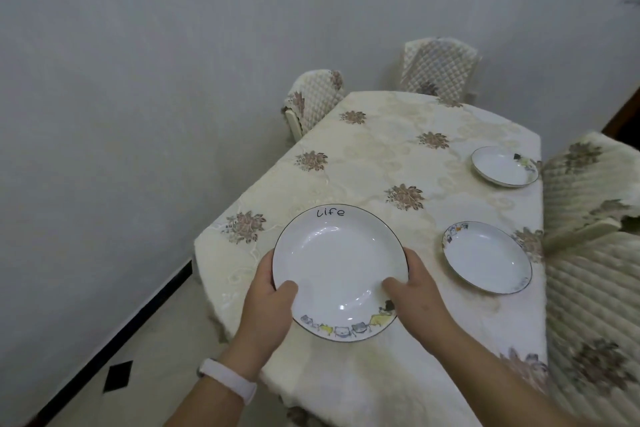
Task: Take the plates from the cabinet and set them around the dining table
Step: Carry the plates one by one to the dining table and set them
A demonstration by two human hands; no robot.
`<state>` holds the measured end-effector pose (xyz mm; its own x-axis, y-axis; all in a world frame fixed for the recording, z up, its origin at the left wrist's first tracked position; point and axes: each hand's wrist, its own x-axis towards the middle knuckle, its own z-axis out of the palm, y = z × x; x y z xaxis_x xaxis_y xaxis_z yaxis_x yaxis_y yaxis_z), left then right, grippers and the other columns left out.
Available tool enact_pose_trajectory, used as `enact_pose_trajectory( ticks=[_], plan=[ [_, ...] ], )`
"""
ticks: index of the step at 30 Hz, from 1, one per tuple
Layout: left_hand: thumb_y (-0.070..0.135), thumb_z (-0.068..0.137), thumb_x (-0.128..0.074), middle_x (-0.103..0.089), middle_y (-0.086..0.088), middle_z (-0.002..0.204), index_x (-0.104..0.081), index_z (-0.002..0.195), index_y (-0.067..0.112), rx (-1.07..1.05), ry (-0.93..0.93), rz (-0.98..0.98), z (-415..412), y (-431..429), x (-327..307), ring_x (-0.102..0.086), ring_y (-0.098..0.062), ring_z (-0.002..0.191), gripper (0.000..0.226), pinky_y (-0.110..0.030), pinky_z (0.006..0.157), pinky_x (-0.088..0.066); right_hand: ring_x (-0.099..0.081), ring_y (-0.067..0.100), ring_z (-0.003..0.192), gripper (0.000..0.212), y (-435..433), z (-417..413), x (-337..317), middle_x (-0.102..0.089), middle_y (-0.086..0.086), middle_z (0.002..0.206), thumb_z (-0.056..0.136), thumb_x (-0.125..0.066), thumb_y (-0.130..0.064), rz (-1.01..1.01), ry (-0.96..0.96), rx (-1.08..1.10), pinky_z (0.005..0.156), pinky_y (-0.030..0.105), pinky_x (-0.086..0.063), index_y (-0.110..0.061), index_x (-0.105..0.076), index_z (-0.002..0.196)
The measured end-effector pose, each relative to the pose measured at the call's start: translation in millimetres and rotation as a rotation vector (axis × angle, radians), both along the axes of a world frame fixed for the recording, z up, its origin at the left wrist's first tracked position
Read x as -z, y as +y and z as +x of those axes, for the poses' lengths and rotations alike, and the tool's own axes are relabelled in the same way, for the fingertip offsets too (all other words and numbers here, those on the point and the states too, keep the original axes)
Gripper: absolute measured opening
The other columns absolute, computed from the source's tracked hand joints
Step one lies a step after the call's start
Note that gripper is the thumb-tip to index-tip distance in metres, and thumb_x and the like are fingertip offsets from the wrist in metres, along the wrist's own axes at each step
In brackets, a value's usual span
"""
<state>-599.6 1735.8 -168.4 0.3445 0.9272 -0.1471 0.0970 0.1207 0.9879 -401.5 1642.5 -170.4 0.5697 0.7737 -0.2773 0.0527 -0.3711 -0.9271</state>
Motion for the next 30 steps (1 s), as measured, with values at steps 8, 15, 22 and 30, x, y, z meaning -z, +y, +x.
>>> enact_pose_trajectory(
  ticks=[8,15,22,30],
  plan=[
    [-0.011,0.085,-0.045,-0.072,0.014,0.103,-0.061,0.115,0.037,0.093,0.030,-0.023,-41,103,10,-0.067,-0.008,0.095,0.059,-0.023,0.073,-0.052,-0.065,0.020,0.072,0.046,78,-52,6,-0.067,-0.003,0.091,0.084,-0.050,-0.006,-0.090,-0.036,0.064,0.051,0.031,-0.052,-0.030,-0.048,0.122],
    [-0.004,0.084,-0.048,-0.071,0.009,0.110,-0.060,0.123,0.035,0.126,0.042,-0.063,-38,150,30,-0.067,-0.012,0.100,0.056,-0.025,0.075,-0.052,-0.066,0.016,0.075,0.046,121,-50,19,-0.066,-0.005,0.092,0.082,-0.051,-0.008,-0.137,-0.082,0.075,0.061,0.031,-0.054,-0.030,-0.046,0.123],
    [0.008,0.079,-0.052,-0.072,0.015,0.104,-0.063,0.108,0.047,0.129,0.146,-0.073,-13,206,55,-0.067,-0.010,0.098,0.050,-0.032,0.080,-0.054,-0.062,0.013,0.082,0.049,181,-24,52,-0.060,-0.010,0.097,0.086,-0.051,-0.009,-0.139,-0.068,0.072,0.061,0.029,-0.051,-0.028,-0.042,0.130],
    [0.015,0.071,-0.049,-0.067,0.012,0.104,-0.059,0.103,0.042,0.115,0.260,-0.067,24,286,89,-0.064,-0.005,0.093,0.044,-0.020,0.068,-0.049,-0.060,0.022,0.097,0.056,266,15,99,-0.059,-0.007,0.107,0.083,-0.054,-0.014,-0.156,-0.071,0.013,0.084,0.041,-0.052,-0.029,-0.040,0.134]
  ],
)
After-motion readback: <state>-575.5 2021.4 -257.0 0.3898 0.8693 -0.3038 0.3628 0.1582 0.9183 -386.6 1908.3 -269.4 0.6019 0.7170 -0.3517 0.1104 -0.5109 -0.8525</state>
